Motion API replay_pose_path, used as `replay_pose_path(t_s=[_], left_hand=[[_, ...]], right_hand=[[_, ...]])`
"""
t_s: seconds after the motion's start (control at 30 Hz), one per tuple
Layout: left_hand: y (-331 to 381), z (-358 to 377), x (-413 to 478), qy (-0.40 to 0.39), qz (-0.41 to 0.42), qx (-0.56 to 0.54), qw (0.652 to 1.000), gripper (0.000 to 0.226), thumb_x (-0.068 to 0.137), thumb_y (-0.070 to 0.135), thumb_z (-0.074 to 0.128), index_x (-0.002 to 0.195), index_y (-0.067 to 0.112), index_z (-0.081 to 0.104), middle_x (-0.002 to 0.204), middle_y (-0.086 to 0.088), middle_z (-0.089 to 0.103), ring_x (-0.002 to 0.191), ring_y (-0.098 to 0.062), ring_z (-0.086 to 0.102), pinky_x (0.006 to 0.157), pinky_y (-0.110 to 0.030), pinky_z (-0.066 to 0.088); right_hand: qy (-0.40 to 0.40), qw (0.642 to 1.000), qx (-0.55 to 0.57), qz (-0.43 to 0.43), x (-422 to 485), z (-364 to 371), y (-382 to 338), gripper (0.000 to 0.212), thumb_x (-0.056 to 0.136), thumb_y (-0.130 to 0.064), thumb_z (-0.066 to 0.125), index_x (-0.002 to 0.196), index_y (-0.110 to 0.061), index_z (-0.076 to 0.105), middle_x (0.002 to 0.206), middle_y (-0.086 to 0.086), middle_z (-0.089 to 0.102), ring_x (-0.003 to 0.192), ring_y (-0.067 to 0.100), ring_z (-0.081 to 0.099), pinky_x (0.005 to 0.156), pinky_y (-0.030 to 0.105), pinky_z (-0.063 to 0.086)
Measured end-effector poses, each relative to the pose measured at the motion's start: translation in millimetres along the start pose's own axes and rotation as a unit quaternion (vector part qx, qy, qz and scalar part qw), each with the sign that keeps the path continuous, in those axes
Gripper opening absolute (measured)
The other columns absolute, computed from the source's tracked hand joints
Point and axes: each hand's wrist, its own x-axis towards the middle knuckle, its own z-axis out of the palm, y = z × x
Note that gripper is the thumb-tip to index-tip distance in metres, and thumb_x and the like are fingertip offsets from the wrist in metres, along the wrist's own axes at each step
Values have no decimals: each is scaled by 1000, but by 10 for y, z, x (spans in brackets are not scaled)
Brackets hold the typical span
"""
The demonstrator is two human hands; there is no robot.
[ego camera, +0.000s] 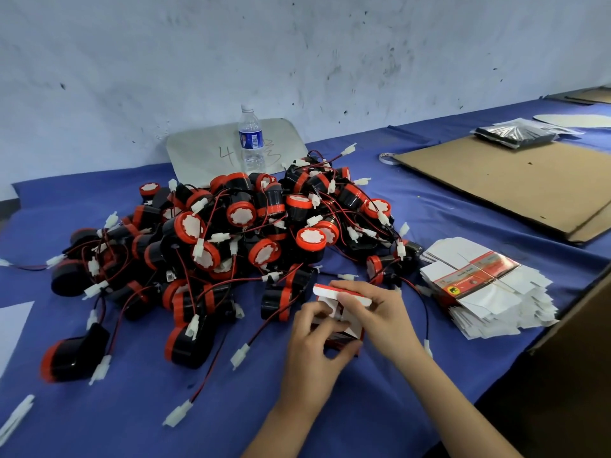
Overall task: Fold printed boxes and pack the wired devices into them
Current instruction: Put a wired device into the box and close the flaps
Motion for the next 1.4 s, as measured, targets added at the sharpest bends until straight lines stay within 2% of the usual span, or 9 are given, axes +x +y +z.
replay_pose_path(t_s=[0.13, 0.23, 0.33, 0.47, 0.57, 0.7, 0.93, 1.27, 1.4], left_hand=[[62, -19, 7, 22, 2, -30, 999, 22, 73, 18, 83, 88, 16, 67, 113, 21, 40, 99, 3, 54, 79, -11, 49], [62, -41, 11, 81, -45, -43, 995, 40, 68, 12, 86, 85, 26, 52, 104, 13, 41, 92, 4, 51, 72, -5, 43], [3, -66, 22, 94, -82, -59, 990, 52, 67, 7, 85, 85, 24, 39, 94, 4, 42, 85, -6, 48, 71, -11, 43], [2, -85, 11, 51, -95, -146, 983, 34, 78, -1, 64, 94, 20, 44, 98, -2, 49, 93, -14, 54, 86, -14, 44], [-24, -106, 20, 60, -137, -186, 971, 32, 86, -5, 55, 98, 24, 52, 100, 7, 54, 100, -11, 57, 88, -18, 46], [-48, -125, 32, 40, -137, -171, 975, 32, 91, -6, 54, 100, 24, 60, 101, 12, 59, 103, -13, 60, 90, -25, 48], [-45, -147, 36, 44, -122, -152, 980, 27, 92, -5, 55, 99, 20, 65, 101, 18, 58, 104, -12, 59, 88, -20, 48], [-37, -144, 44, 57, -130, -140, 980, 26, 94, 9, 60, 105, 33, 66, 103, 16, 63, 101, -13, 63, 84, -25, 51], [-41, -142, 49, 60, -110, -104, 987, 24, 94, 9, 60, 102, 30, 66, 100, 16, 62, 97, -12, 62, 80, -23, 51]], right_hand=[[37, 998, -50, -18, -8, 40, 66, 28, 91, -10, 64, 97, -37, 71, 91, -11, 75, 88, 16, 69, 79, 33, 55], [11, 998, -44, -32, -95, 37, 114, 29, 89, -11, 66, 101, -37, 71, 99, -17, 73, 99, 5, 67, 84, 21, 52], [-13, 990, -105, -91, -242, 43, 230, 26, 87, -12, 68, 109, -26, 72, 111, -19, 69, 118, -2, 56, 99, 20, 45], [-12, 991, -105, -84, -276, -3, 285, 31, 85, -10, 71, 111, -26, 69, 115, -18, 66, 122, -2, 53, 105, 30, 43], [-23, 992, -87, -83, -277, -18, 280, 28, 84, -20, 68, 112, -26, 68, 116, -17, 66, 123, -4, 51, 103, 22, 43], [-25, 992, -88, -90, -290, -17, 286, 28, 84, -26, 65, 111, -27, 68, 116, -18, 66, 124, -4, 50, 101, 16, 41], [-13, 988, -110, -110, -292, 3, 319, 30, 86, -25, 64, 116, -25, 66, 118, -21, 63, 125, -4, 48, 101, 14, 41], [-2, 986, -131, -106, -269, -14, 339, 25, 88, -17, 66, 113, -18, 72, 117, -17, 66, 125, -2, 50, 104, 25, 44], [2, 986, -129, -107, -271, -14, 318, 26, 87, -24, 63, 111, -18, 72, 115, -16, 67, 123, -3, 51, 104, 28, 45]])
